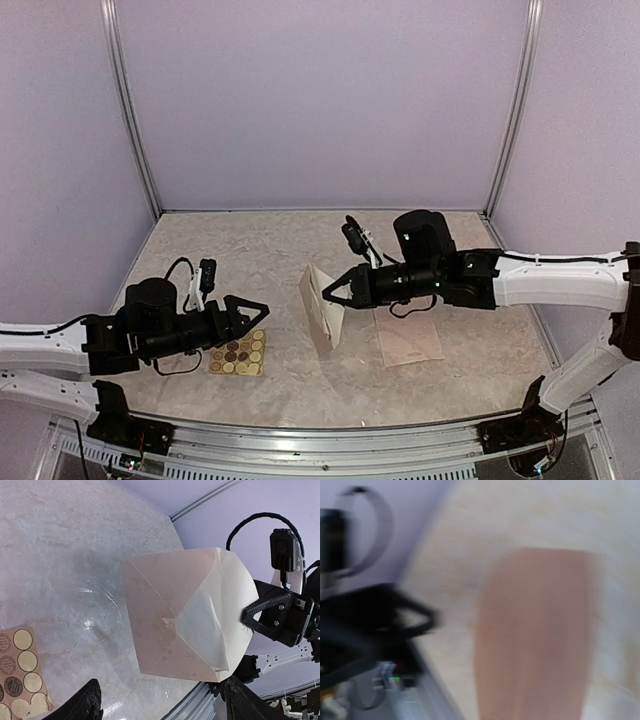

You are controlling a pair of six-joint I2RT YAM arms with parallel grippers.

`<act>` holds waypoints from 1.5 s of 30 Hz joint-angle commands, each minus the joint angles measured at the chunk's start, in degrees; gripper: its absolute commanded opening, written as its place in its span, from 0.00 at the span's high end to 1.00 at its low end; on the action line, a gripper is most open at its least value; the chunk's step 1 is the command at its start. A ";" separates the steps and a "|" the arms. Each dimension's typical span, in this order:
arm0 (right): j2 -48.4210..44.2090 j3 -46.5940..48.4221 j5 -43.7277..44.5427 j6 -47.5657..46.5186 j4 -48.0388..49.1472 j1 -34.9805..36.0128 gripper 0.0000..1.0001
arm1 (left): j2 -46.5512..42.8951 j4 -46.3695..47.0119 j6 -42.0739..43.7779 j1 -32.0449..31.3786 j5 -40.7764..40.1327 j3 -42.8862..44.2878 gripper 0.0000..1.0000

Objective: Place the letter into the envelope and seal it

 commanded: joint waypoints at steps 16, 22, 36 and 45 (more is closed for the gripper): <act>-16.05 7.86 -23.78 -7.55 7.44 -0.03 1.00 | -0.93 15.61 13.18 -3.23 20.07 12.53 0.05; -17.37 5.94 -23.79 -7.23 8.43 -0.04 1.00 | 1.78 20.49 12.97 -4.57 20.69 13.37 0.37; -27.52 2.27 2.63 -9.16 -6.13 -0.68 0.20 | -3.23 12.49 10.43 -4.69 7.88 9.95 1.00; -20.80 6.15 -4.71 -14.16 -3.78 7.20 0.58 | -1.54 7.65 9.79 -4.50 5.32 12.06 1.00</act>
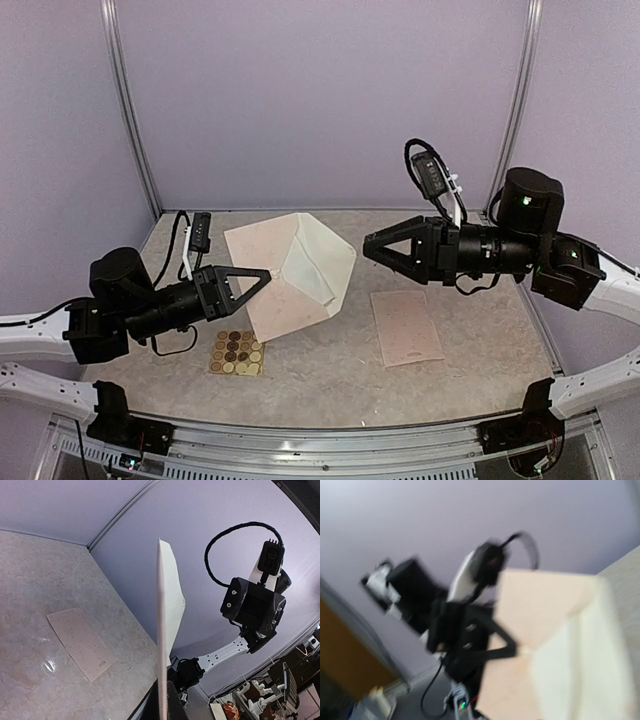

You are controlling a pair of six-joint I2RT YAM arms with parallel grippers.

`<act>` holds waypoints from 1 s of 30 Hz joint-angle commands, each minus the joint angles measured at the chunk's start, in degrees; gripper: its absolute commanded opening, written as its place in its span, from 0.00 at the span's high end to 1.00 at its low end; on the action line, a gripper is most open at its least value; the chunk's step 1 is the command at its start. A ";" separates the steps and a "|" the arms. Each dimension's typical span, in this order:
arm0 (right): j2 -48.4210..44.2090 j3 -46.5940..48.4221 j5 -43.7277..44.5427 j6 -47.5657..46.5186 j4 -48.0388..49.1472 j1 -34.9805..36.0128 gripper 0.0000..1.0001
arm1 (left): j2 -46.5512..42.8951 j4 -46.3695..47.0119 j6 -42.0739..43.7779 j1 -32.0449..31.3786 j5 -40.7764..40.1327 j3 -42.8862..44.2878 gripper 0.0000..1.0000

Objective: Place the letter into the envelope and seal it

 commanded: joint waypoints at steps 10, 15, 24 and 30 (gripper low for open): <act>15.07 9.06 5.73 -1.12 -5.75 5.41 0.42 | 0.78 4.79 4.54 -0.91 9.69 1.63 1.00; 14.60 6.62 4.71 1.85 -5.26 3.28 0.41 | 0.20 6.67 5.79 -1.74 12.37 1.46 1.00; 14.63 3.26 -7.82 4.01 3.08 2.41 0.52 | 0.58 9.45 6.07 -2.61 12.81 1.08 1.00; 14.08 1.06 -13.54 6.09 11.95 2.43 0.65 | 0.73 9.47 6.15 -2.92 11.84 0.92 1.00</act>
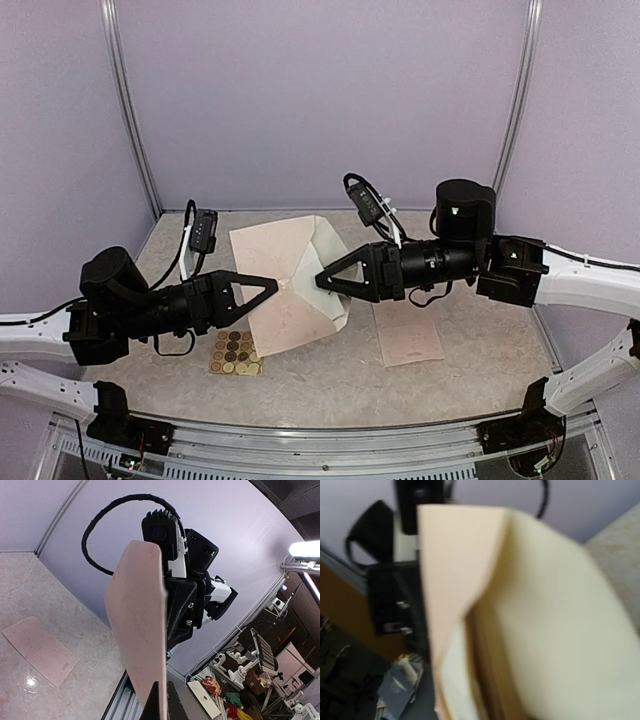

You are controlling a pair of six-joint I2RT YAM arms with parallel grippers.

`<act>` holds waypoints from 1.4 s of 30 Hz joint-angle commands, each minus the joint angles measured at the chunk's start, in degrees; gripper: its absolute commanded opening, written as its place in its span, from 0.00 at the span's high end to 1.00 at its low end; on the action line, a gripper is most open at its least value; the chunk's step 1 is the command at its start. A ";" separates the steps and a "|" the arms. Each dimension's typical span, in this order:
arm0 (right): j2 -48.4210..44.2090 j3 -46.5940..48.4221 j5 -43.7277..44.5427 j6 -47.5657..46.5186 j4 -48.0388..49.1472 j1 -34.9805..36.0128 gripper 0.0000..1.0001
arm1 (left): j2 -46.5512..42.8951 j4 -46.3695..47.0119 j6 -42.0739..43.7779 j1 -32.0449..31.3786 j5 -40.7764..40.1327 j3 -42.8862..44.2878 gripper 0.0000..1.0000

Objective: Place the letter into the envelope and seal it

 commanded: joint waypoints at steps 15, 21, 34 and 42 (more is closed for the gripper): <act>1.95 -2.00 -4.45 4.16 12.21 0.20 1.00 | 1.34 1.81 1.53 -1.06 -0.65 1.07 0.87; -1.59 -4.18 0.89 4.72 10.70 -0.72 1.00 | -0.27 -0.28 1.61 -1.00 -3.18 0.52 0.62; -4.15 -5.65 3.83 6.08 9.60 -1.23 1.00 | -0.70 0.37 0.65 -1.19 -4.22 -0.73 1.00; -7.60 -9.57 7.96 8.85 11.42 -1.43 1.00 | -2.32 5.82 0.48 -1.66 -7.74 -3.15 1.00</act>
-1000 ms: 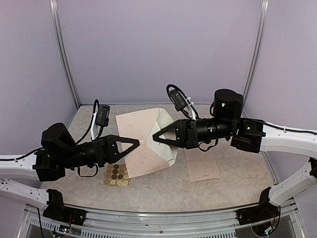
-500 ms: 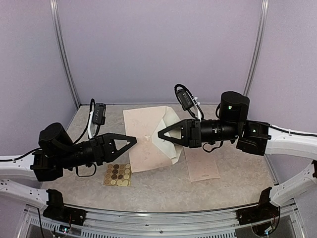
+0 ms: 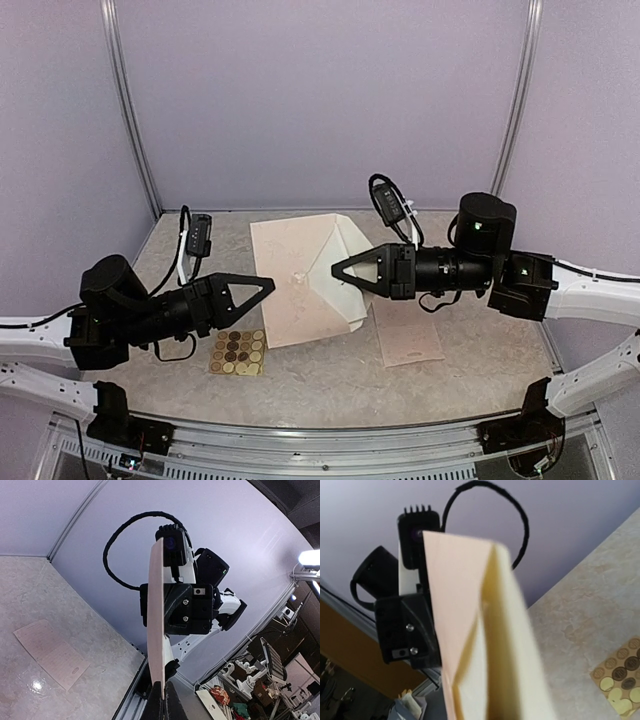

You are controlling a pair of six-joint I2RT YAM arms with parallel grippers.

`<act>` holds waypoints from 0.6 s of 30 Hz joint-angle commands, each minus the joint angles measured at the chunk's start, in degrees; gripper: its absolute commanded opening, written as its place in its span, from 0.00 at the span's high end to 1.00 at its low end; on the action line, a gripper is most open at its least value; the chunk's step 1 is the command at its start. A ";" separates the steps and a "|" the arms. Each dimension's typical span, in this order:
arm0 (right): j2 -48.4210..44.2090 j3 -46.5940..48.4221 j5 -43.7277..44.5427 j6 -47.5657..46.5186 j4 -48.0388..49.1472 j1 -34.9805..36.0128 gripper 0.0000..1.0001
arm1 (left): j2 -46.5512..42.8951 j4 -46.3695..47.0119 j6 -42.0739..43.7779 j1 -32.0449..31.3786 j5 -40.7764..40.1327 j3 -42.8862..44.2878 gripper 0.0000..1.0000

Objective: Place the letter into the envelope and seal it

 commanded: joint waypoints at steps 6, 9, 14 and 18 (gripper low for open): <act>-2.38 -3.23 2.36 3.41 6.06 -0.62 1.00 | -0.10 5.64 0.12 -0.60 -1.30 -0.47 1.00; -1.35 -3.85 1.87 4.70 9.64 -0.61 1.00 | 0.56 6.77 0.04 -0.79 -1.32 -0.54 1.00; 0.55 -4.50 0.77 6.23 15.26 -0.36 1.00 | 1.26 8.20 -0.12 -0.85 -1.30 -0.65 1.00; 2.28 -3.61 0.05 6.57 17.05 -0.04 1.00 | 1.70 8.60 -0.33 -0.86 -1.52 -0.87 1.00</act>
